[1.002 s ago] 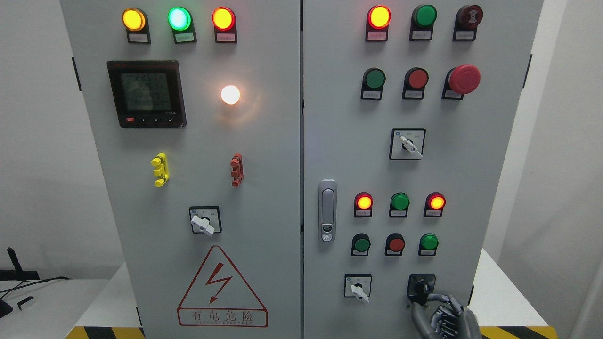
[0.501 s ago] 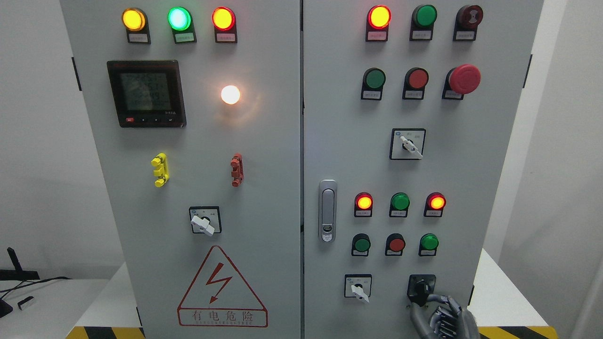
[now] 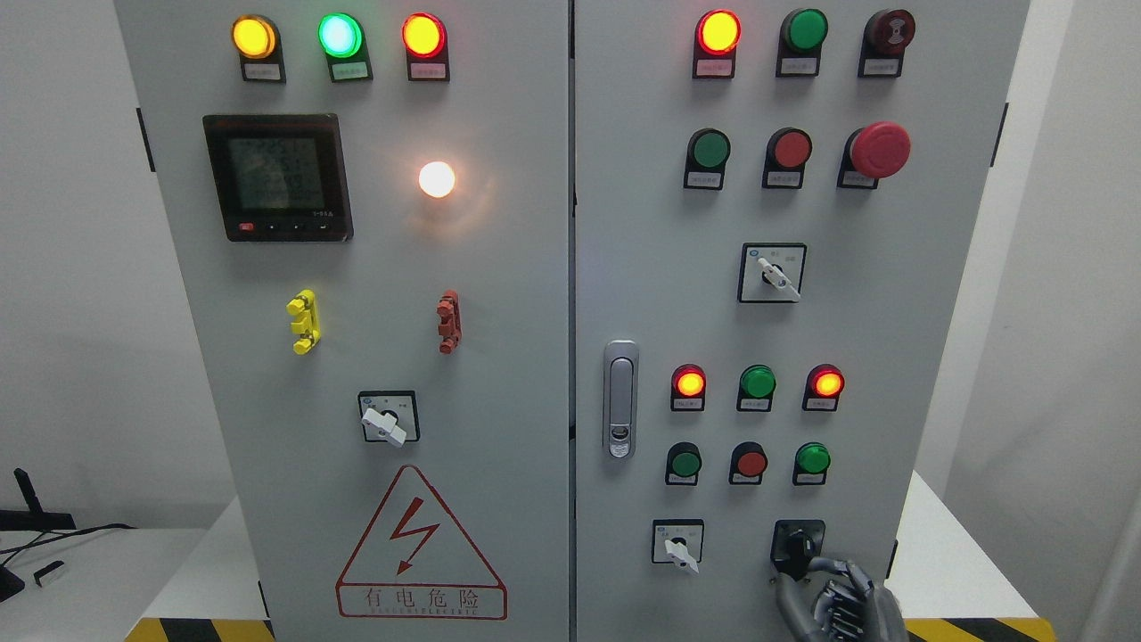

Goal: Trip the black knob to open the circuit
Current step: 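Twist the black knob with the right hand to switch it over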

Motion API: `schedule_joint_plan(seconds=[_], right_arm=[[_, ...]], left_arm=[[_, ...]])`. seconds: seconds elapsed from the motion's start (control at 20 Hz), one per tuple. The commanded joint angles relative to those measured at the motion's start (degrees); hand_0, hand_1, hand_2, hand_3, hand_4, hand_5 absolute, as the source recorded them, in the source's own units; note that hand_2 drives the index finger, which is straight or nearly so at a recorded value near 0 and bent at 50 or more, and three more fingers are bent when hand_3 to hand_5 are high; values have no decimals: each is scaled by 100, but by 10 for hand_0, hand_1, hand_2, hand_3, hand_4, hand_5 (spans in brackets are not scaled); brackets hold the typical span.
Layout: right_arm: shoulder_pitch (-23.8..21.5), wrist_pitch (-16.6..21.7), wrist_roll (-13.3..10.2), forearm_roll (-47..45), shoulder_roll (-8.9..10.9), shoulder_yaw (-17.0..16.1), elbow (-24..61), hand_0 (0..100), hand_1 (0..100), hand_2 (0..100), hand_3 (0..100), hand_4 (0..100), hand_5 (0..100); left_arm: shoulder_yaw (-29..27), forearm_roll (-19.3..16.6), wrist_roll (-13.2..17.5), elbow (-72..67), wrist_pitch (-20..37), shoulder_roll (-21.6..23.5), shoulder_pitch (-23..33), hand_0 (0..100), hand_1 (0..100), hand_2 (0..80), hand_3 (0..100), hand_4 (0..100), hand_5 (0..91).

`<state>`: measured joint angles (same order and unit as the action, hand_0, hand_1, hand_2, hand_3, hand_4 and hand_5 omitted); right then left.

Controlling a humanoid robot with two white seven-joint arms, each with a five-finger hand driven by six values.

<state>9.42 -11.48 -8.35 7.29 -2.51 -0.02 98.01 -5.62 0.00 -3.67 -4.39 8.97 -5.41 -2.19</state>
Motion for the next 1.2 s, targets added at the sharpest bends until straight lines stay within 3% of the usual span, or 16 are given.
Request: schedule_joint_plan(seconds=[0.0, 1.15], right_arm=[[25, 15, 27, 9, -4, 72, -1, 371, 720, 525, 938, 1000, 1000], [34, 15, 79, 150, -4, 160, -28, 375, 726, 546, 947, 1000, 1000]], left_arm=[[0, 27, -2, 0, -1, -4, 0, 120, 389, 0, 0, 0, 0], [0, 27, -2, 0, -1, -4, 0, 120, 389, 0, 0, 0, 0]])
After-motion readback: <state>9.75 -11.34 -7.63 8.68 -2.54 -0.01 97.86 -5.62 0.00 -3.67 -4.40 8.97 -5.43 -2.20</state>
